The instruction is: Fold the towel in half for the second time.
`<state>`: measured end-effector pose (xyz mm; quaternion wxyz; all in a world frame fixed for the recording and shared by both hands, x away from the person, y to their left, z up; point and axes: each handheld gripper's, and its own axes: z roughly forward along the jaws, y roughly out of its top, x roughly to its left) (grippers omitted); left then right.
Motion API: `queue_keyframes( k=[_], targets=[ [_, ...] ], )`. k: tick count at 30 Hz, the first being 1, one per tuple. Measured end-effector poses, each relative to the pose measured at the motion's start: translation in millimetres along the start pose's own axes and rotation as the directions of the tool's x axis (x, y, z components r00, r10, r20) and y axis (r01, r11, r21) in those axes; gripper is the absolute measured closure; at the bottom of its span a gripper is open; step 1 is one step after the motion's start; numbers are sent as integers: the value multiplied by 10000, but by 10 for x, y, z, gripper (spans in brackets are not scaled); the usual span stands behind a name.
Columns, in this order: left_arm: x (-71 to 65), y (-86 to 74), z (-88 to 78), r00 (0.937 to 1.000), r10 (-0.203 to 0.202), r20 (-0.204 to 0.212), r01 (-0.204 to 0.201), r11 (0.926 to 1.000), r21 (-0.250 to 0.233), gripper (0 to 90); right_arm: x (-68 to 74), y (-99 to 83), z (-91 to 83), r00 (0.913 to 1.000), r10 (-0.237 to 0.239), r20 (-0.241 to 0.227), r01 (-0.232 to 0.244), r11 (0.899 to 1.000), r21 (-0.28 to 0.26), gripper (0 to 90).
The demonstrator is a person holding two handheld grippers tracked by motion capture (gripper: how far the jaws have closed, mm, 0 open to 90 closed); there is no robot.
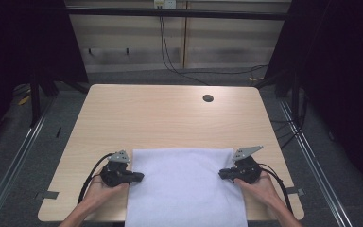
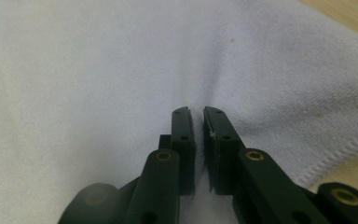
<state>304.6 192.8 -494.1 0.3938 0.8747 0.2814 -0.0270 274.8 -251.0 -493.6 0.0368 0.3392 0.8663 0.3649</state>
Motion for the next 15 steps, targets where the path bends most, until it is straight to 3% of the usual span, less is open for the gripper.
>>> queue_keyframes(
  k=[3,5,8,12,13,15],
  targets=[
    [168,109,-75,9994,-261,-223,243,9965,-796,791,-140,62,-54,9982,348,488,-318,9976,-612,738],
    [270,168,-98,9970,-303,-707,217,9926,-1194,792,-294,150,-128,9905,697,1187,-572,9928,-1052,704],
    [408,247,-93,9941,-552,-929,408,9879,-1498,787,-515,234,-161,9794,1018,1746,-791,9880,-1323,685],
    [546,355,-57,9888,-835,-1234,630,9848,-1616,699,-708,274,-60,9737,1390,1807,-1193,9861,-1159,640],
    [586,373,-36,9832,-1003,-1528,743,9832,-1669,695,-721,272,-38,9725,1479,1799,-1292,9853,-1119,637],
    [656,363,-13,9801,-1542,-1254,1289,9733,-1898,685,-744,251,27,9740,1483,1712,-1323,9860,-1013,618]
  ],
)
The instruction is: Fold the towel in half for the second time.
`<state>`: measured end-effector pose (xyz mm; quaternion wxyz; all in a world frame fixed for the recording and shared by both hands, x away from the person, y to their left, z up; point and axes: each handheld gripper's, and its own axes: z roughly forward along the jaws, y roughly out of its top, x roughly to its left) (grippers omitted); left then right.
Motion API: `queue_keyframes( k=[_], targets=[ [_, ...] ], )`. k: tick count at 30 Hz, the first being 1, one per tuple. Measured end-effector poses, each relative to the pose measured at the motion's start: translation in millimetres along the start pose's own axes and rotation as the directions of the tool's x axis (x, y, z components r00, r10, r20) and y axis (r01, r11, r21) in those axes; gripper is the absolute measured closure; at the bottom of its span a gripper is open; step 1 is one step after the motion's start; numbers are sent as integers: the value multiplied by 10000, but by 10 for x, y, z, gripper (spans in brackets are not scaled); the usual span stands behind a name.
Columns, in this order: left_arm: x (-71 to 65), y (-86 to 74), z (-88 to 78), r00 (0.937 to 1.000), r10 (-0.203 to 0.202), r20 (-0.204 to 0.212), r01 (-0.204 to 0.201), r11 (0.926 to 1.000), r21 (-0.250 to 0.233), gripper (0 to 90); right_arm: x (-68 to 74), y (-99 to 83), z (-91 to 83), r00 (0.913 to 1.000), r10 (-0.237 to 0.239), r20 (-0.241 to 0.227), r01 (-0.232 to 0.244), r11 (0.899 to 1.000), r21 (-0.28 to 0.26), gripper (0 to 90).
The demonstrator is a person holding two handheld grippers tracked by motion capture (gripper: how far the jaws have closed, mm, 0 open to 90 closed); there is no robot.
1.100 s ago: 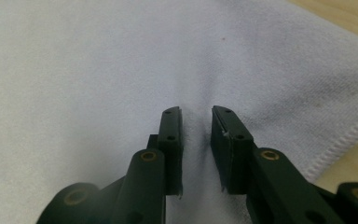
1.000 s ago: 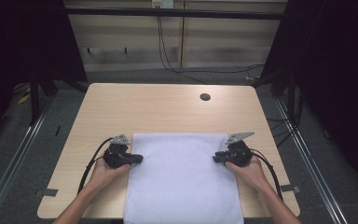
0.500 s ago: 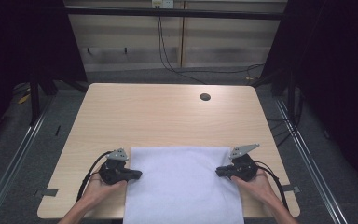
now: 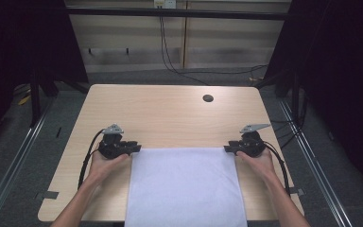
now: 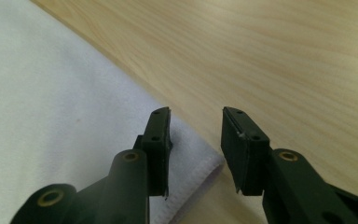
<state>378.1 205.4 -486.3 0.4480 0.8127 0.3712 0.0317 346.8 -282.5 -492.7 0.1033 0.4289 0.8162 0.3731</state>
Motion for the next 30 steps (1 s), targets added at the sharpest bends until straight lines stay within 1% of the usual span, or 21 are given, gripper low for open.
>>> queue_keyframes(
  k=[1,2,3,4,6,8,10,11,12,14,15,17,18,19,20,21,23,25,26,28,30],
  targets=[
    [9,-7,14,9999,113,-22,-113,9997,211,667,2,-10,25,10000,-52,11,52,10000,83,605],
    [11,-15,28,9998,187,-65,-184,9991,383,645,8,-17,33,9998,-116,174,112,9997,235,596],
    [22,-24,40,9998,179,-14,-178,9985,509,621,7,-27,47,9996,-190,197,186,9996,211,589],
    [34,-33,49,9997,195,-121,-189,9984,542,601,16,-34,56,9992,-189,361,177,9993,333,585],
    [65,-43,80,9995,122,-304,-104,9982,594,575,28,-43,73,9990,-213,390,198,9991,366,590],
    [69,-55,109,9995,163,-257,-143,9969,768,550,36,-38,74,9988,-247,429,229,9989,410,616],
    [51,-56,133,9994,300,-197,-281,9957,883,546,36,-46,69,9994,-198,276,187,9991,385,654],
    [45,-51,143,9989,431,-189,-409,9937,1044,546,34,-54,58,9996,-91,271,81,9992,396,671],
    [37,-46,155,9985,498,-236,-470,9932,1068,546,29,-65,46,9997,-77,245,68,9992,390,685],
    [38,-35,167,9987,505,-56,-494,9912,1227,547,25,-86,29,9997,125,214,-132,9994,328,704],
    [36,-37,178,9984,566,-46,-556,9908,1233,553,20,-99,22,9996,235,154,-240,9993,281,728],
    [39,-36,176,9981,571,235,-598,9890,1354,586,27,-100,17,9998,200,45,-201,9992,356,765],
    [25,-44,174,9982,553,247,-582,9890,1363,630,27,-100,18,9998,208,-67,-205,9991,370,802],
    [27,-51,167,9968,639,477,-704,9862,1497,713,34,-99,13,9997,244,-99,-239,9988,416,822],
    [16,-75,164,9958,631,666,-724,9864,1478,772,38,-99,12,9995,289,-106,-284,9987,416,835],
    [17,-83,157,9958,547,730,-652,9865,1500,820,39,-100,11,9993,347,-133,-342,9986,404,845],
    [27,-95,142,9953,404,884,-529,9882,1435,843,39,-95,5,9994,323,-159,-317,9987,388,854],
    [30,-85,122,9964,326,782,-429,9901,1339,852,33,-79,-10,9993,315,-180,-309,9991,292,860],
    [27,-78,111,9971,350,674,-429,9920,1189,854,26,-71,-24,9992,351,-213,-347,9992,173,862],
    [19,-41,77,9972,157,737,-215,9967,781,856,16,-45,-69,9986,438,-280,-442,9989,-133,865],
    [5,7,68,9981,144,605,-178,9983,552,857,3,0,-138,9987,418,-290,-429,9983,-396,867]
  ],
)
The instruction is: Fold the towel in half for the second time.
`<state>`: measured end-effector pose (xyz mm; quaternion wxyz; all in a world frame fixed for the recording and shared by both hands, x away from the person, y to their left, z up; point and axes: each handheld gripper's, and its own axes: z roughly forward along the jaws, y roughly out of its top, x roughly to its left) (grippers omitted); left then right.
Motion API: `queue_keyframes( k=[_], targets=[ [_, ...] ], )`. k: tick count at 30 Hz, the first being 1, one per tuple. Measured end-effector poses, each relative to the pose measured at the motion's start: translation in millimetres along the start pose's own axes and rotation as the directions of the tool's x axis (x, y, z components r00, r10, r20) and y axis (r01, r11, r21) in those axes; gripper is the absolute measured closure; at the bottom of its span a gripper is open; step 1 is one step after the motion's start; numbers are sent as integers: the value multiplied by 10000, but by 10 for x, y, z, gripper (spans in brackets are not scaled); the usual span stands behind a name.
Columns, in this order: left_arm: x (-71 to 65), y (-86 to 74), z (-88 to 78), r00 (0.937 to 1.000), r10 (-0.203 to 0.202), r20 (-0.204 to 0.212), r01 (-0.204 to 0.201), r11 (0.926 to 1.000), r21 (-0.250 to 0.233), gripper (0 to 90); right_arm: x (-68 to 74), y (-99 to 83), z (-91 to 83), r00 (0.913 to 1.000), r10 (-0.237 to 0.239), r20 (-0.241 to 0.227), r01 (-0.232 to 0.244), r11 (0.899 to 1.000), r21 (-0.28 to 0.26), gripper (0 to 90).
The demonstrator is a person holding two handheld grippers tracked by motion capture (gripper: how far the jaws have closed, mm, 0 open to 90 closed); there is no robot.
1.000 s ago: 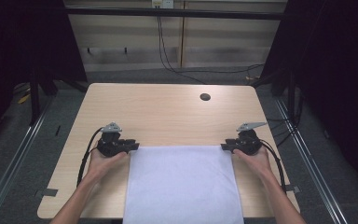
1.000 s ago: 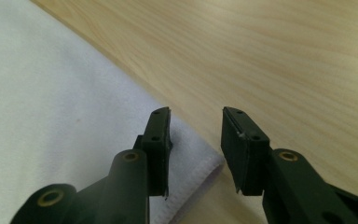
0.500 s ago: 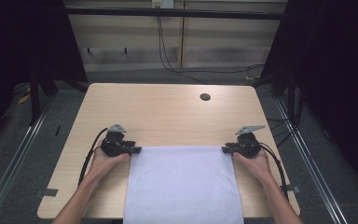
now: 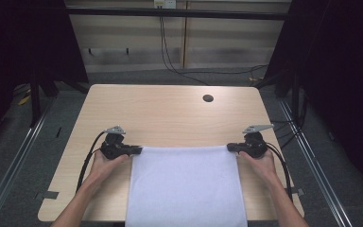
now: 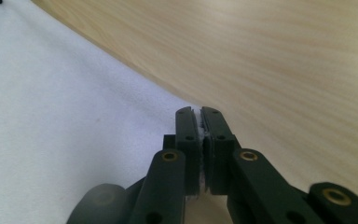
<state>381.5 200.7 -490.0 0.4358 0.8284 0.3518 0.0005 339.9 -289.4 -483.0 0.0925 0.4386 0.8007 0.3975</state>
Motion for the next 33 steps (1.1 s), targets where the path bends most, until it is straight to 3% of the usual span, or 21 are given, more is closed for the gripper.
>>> queue_keyframes(
  k=[5,10,14,18,22,24,33],
  targets=[
    [-46,74,-82,9999,100,-133,-107,9988,-481,857,-63,92,-117,9998,169,-86,-175,9971,-747,869],
    [-36,203,-97,9995,212,-219,-226,9974,-686,858,-39,146,-160,9999,159,-4,-159,9954,-942,870],
    [26,276,-91,9993,57,-357,-88,9961,-874,858,-82,213,-176,9998,207,-1,-206,9936,-1107,871],
    [83,422,-123,9983,-82,-577,15,9934,-1149,858,-128,338,-187,9999,169,-30,-171,9912,-1315,871],
    [51,590,-122,9976,120,-675,-212,9905,-1361,860,-182,497,-221,9999,156,-15,-157,9867,-1618,873],
    [65,652,-139,9966,267,-783,-368,9908,-1302,860,-221,543,-237,9997,241,31,-232,9848,-1722,873],
    [146,775,-123,9957,199,-904,-324,9899,-1382,861,-344,645,-233,9993,335,185,-293,9809,-1921,875]
  ],
)
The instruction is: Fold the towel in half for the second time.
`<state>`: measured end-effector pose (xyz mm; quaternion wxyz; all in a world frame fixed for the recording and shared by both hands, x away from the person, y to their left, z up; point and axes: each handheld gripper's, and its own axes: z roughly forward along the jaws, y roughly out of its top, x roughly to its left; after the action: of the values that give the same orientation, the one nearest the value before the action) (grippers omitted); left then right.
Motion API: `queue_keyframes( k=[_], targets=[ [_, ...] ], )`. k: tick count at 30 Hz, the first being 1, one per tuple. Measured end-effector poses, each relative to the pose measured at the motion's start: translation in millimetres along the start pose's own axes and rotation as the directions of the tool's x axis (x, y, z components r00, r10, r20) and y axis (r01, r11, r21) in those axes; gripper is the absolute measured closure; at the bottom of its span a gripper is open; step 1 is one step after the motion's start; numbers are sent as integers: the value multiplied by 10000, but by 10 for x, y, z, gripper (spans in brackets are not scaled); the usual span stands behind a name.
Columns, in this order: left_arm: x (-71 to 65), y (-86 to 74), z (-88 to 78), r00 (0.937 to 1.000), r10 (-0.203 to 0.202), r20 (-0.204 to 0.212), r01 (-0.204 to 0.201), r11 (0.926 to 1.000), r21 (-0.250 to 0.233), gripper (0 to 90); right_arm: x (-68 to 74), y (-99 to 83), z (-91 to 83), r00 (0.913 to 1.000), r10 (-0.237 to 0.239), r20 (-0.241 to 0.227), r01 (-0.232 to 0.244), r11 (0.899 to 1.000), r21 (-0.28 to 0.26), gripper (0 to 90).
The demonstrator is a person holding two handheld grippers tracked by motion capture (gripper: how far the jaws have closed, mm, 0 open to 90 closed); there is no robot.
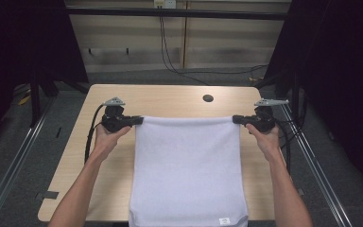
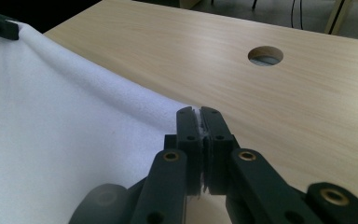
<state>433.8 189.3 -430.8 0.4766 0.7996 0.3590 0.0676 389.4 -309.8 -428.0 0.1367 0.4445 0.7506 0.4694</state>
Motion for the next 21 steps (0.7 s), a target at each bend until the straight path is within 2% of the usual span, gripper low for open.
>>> queue_keyframes(
  k=[3,10,12,13,15,19,21],
  targets=[
    [68,33,38,9997,-235,-84,233,9996,-179,861,-14,73,24,9999,-14,101,14,10000,10,875],
    [144,88,107,9990,-409,-171,406,9990,-206,861,-34,194,82,9995,-144,293,143,9999,34,876],
    [169,132,86,9968,-782,140,790,9945,-694,861,-52,224,87,9994,-103,338,105,9999,-33,875],
    [166,156,76,9963,-804,300,827,9932,-819,861,-57,243,87,9992,-97,389,100,9999,-83,875],
    [128,210,68,9989,-461,120,469,9960,-760,861,-62,289,75,9992,-112,387,119,9998,-175,876],
    [133,337,-3,9986,-511,136,523,9916,-1182,861,-58,401,1,9988,-192,450,214,9986,-492,876],
    [105,396,-63,9992,-335,219,362,9900,-1364,861,-34,458,-62,9989,-235,402,267,9964,-805,876]
  ],
)
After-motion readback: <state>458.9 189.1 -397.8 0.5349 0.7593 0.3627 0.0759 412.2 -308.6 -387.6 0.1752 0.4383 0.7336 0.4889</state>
